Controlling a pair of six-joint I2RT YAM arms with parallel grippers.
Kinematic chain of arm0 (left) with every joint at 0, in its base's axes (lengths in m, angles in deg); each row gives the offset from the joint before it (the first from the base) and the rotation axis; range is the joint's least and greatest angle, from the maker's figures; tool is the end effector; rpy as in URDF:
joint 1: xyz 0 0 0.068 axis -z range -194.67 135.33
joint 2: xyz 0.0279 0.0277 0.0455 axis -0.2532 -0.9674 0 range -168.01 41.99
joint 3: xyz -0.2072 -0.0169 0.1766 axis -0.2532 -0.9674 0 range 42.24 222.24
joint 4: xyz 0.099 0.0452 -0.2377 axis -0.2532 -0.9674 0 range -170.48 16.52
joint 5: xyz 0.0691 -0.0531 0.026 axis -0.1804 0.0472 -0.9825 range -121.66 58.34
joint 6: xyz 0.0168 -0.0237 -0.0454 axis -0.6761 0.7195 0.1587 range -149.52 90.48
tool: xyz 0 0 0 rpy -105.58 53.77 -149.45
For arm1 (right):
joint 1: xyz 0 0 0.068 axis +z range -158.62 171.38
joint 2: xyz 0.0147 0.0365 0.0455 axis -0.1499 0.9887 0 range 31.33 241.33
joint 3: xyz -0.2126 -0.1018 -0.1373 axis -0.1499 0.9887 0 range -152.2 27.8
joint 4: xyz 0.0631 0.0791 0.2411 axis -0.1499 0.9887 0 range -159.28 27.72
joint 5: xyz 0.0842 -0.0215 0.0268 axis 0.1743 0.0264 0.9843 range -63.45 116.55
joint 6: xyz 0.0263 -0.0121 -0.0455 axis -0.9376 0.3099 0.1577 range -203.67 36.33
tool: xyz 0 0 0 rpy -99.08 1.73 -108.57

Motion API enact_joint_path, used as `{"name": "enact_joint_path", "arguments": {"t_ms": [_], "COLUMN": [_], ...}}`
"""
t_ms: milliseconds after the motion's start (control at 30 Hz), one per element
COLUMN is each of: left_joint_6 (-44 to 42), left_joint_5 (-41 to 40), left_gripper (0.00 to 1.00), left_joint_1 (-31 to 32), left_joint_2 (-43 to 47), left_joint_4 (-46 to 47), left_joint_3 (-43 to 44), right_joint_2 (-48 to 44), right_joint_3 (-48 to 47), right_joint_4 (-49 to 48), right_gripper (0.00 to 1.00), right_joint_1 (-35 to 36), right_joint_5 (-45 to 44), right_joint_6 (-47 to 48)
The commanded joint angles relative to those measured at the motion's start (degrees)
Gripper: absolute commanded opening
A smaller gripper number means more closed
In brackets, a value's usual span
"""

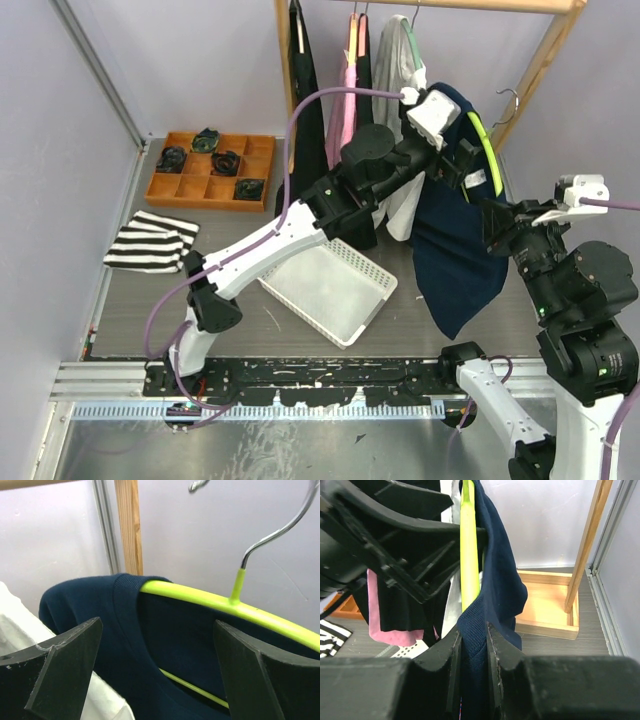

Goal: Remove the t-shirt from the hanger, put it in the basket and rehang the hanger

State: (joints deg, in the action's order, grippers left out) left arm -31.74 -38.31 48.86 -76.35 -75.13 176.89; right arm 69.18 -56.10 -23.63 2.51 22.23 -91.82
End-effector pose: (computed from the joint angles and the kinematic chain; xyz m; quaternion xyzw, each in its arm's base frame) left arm 0.2129 -0.4183 0.4999 0.2925 0.5373 -0.3724 0.6979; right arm 0.0476 0.0066 0.4942 0.0084 0.7046 0.0926 0.7035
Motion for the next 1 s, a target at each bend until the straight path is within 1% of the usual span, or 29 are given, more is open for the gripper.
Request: {"name": "enact_joint_path", "arguments": {"t_ms": [0,200,400,533,600,667,733,900,933,967], "left_joint_6": [-3.0,-4.5,-5.8,-7.1,-7.3,-7.4,-7.5,-7.6,-7.6,-7.6], "left_joint_5": [-4.8,-6.8,-7.5,-8.6,-8.7,-8.3,-7.4,-6.1,-5.5,-4.7], "left_gripper": [0.99,0.95,0.88,0.77,0.68,0.51,0.38,0.04,0.0,0.0], "left_joint_1": [0.7,0.7,0.7,0.7,0.7,0.7,0.7,0.7,0.7,0.7], "left_joint_2": [-1.9,-0.1,1.3,0.1,-0.2,-0.3,-0.5,-2.2,-2.2,-1.9], "left_joint_4": [2.2,5.9,7.7,7.3,7.4,7.7,7.5,3.1,2.5,1.9], "left_joint_3": [2.5,-2.2,-5.4,-3.6,-3.1,-2.9,-2.2,2.7,3.1,3.0], "right_joint_2": [-1.6,-2.2,-2.8,-2.9,-2.9,-2.9,-2.8,-2.8,-2.8,-2.7], "right_joint_3": [-2.7,-3.1,-3.4,-3.6,-3.6,-3.3,-3.3,-3.3,-3.2,-3.1], "right_joint_4": [-6.2,-5.5,-5.0,-4.7,-4.6,-4.6,-4.5,-4.6,-4.7,-4.8], "right_gripper": [0.01,0.01,0.0,0.01,0.0,0.01,0.01,0.01,0.01,0.01], "right_joint_1": [-0.2,-0.2,-0.2,-0.2,-0.2,-0.2,-0.2,-0.2,-0.2,-0.2], "right_joint_5": [1.1,1.3,1.2,1.7,1.9,1.9,1.9,1.9,1.9,1.9], "right_joint_6": [-0.2,-0.2,-0.1,-0.2,-0.3,-0.3,-0.4,-0.4,-0.4,-0.4]}}
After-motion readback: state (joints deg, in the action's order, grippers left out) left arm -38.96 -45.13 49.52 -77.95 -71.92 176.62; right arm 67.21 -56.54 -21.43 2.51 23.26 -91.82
